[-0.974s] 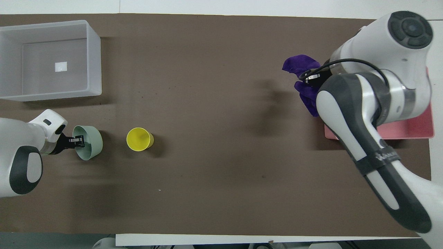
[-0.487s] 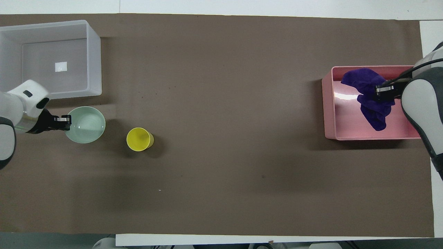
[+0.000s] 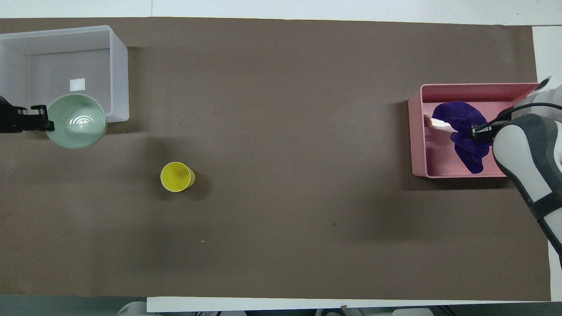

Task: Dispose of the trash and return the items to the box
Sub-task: 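Carry the cloth into the pink bin while the left gripper lifts the bowl, then release the bowl into the clear bin and open the right gripper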

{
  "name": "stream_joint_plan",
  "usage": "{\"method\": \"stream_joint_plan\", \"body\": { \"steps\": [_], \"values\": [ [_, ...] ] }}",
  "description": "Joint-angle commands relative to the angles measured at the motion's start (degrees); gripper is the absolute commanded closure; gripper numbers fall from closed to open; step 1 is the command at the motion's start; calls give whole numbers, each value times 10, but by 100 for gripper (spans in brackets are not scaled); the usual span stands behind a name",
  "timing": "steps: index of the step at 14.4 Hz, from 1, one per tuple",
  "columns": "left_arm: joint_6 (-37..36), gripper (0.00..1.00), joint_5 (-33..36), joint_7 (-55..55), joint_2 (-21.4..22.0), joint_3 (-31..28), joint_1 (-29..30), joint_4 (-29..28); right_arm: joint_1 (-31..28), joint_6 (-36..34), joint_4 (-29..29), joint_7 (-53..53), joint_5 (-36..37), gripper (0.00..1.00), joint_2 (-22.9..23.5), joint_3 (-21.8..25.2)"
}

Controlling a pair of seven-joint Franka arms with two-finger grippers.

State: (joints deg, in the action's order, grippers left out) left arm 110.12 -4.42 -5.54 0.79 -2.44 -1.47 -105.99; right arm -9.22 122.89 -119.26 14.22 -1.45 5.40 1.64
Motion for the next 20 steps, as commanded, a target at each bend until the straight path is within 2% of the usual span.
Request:
{"method": "stream_joint_plan", "body": {
  "steps": [1, 3, 4, 5, 8, 10, 11, 12, 14, 16, 20],
  "values": [
    [18, 100, -25, -6, -161, -1, 21, 161, -15, 42, -12, 17, 4, 70, 15, -6],
    [23, 100, -35, -6, -233, -1, 41, 224, -19, 35, -8, 20, 4, 46, 16, -6],
    [43, 100, -44, -6, -251, -1, 44, 227, -19, 30, -5, 20, 4, 32, 16, -6],
    [74, 100, -47, -7, -269, -1, 45, 221, -17, 19, 0, 20, 4, 21, 13, -6],
    [103, 100, -49, -6, -308, -1, 56, 217, -12, -62, 48, 13, 3, 1, -6, -11],
    [149, 99, -45, -4, -308, -1, 54, 172, -1, -113, 75, 10, 1, 1, -19, -12],
    [171, 54, -43, 1, -302, -2, 54, 150, 9, -137, 88, -3, 1, 1, -28, -12],
    [172, 1, -43, -3, -301, -4, 48, 149, 22, -165, 102, -24, 1, 1, -35, -12],
    [158, 0, -38, -4, -279, -6, 41, 148, 41, -220, 132, -39, 4, 1, -44, -13],
    [130, 0, -37, -5, -224, -5, 40, 144, 54, -270, 164, -44, 11, 1, -51, -13],
    [-56, 0, -34, -60, -112, -6, -7, 138, 55, -350, 191, -55, 11, 1, -86, -18]
  ]
}}
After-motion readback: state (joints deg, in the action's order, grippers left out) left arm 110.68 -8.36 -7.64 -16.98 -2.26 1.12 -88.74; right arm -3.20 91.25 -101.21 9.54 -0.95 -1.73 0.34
